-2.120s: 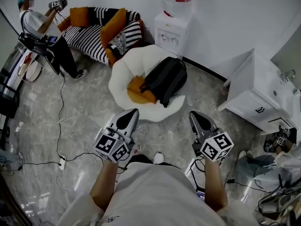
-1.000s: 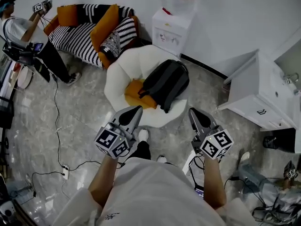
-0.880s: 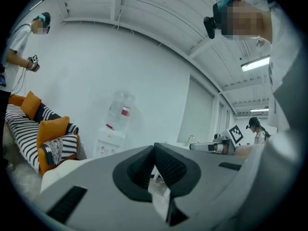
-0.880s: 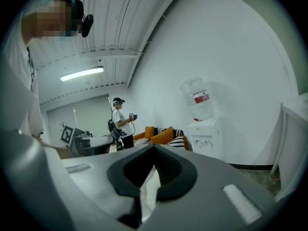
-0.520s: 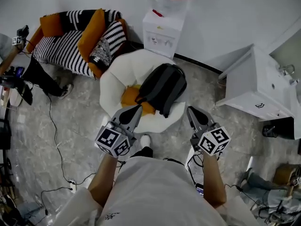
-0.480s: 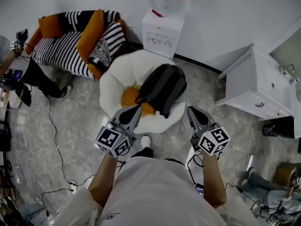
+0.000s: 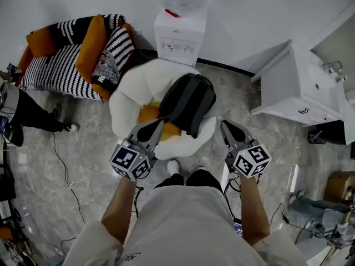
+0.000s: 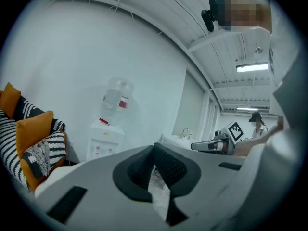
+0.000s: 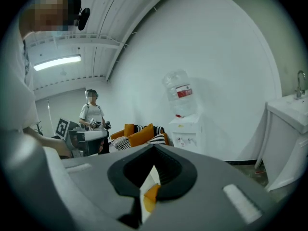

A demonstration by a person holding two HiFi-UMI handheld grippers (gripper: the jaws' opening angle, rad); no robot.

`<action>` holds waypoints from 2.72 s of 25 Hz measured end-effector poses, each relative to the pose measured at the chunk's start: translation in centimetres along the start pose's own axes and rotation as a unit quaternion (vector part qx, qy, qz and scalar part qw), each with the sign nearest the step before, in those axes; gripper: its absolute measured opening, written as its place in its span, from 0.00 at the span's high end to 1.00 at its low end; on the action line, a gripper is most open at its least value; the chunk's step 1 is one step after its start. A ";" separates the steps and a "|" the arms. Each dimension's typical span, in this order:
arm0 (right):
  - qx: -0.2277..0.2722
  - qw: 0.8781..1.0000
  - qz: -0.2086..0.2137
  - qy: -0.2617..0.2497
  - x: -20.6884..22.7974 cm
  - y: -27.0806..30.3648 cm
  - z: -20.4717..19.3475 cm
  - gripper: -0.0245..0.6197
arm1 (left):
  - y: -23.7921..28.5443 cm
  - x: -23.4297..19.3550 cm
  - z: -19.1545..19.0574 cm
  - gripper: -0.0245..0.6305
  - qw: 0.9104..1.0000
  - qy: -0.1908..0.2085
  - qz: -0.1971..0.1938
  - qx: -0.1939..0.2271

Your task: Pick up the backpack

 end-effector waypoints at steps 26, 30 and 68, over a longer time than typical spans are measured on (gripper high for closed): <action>-0.071 0.997 0.022 -0.003 13.2 12.2 -4.9 0.96 | 16.5 -5.8 -5.1 0.97 0.996 -0.047 0.047 -0.052; -0.091 0.995 0.030 0.001 15.7 14.0 -6.9 0.96 | 19.4 -7.7 -6.5 0.97 0.994 -0.043 0.070 -0.066; -0.232 0.968 0.031 0.092 25.4 27.1 -27.8 0.71 | 32.1 -25.0 -27.7 0.59 0.950 -0.074 0.119 -0.278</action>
Point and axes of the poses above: the fingertips, and each gripper's own axes: y forward along the fingers, x to its right, z out of its top, the point moved 8 cm from there along -y, backward along the fingers, and after that the axes turned 11 degrees about -z, right-handed, at the moved point
